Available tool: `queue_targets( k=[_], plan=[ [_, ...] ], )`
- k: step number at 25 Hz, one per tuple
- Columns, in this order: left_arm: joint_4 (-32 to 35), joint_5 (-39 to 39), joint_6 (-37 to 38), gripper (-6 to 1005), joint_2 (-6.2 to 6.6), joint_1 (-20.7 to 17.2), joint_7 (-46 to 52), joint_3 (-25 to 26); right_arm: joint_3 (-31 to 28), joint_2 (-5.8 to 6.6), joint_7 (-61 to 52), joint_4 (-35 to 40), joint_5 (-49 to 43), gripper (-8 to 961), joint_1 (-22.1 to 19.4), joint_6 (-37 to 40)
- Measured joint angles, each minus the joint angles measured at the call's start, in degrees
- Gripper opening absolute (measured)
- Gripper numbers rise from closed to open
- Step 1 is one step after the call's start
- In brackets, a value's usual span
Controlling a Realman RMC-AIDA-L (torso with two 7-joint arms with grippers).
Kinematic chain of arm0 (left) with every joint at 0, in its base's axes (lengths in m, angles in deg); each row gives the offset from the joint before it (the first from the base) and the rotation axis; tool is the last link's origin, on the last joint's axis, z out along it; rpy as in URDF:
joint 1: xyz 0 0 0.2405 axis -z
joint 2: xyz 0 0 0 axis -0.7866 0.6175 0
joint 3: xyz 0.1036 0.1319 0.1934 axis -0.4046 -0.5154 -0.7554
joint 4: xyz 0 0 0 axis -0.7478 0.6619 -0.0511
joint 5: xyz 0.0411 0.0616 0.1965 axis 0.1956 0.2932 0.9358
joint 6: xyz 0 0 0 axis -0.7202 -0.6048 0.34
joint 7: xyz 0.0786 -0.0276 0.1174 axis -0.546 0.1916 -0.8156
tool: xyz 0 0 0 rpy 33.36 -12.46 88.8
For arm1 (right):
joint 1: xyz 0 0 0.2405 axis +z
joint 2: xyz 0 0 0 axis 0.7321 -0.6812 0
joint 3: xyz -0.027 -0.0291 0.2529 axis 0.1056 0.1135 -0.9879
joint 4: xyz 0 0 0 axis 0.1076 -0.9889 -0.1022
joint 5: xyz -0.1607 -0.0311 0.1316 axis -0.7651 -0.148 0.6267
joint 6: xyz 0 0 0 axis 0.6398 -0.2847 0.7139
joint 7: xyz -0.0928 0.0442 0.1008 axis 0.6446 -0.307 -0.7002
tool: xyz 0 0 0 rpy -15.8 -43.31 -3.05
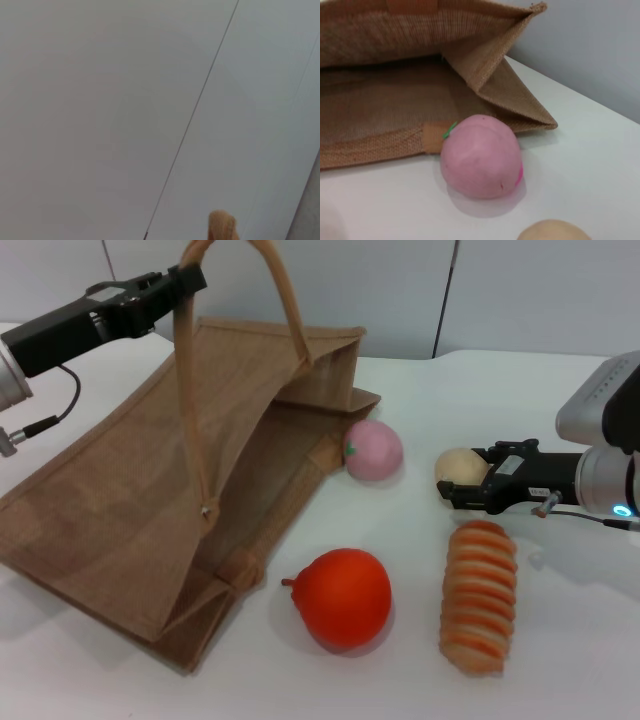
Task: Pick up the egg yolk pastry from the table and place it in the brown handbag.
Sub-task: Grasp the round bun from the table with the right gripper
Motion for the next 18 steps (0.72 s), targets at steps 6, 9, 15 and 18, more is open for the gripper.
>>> queue_targets(
  k=[6,9,15,18],
  plan=[
    [0.0,0.0,0.0,169,0.00,-0.3,0.0,0.0,-0.7,-0.09,-0.1,0.5,0.4,712,-0.3,0.3],
    [0.0,0.0,0.0,169,0.00,-0.4,0.0,0.0,-1.7,-0.16,-0.1,1.3,0.5,702,-0.7,0.9],
    [0.0,0.0,0.0,170,0.00,-0.4,0.0,0.0,-2.7,-0.21,-0.1,3.0,0.7,671,-1.6,3.1],
    [0.0,0.0,0.1,171,0.07,-0.4,0.0,0.0,-3.0,-0.20,-0.1,3.3,0.7,659,-1.7,3.4]
  ],
)
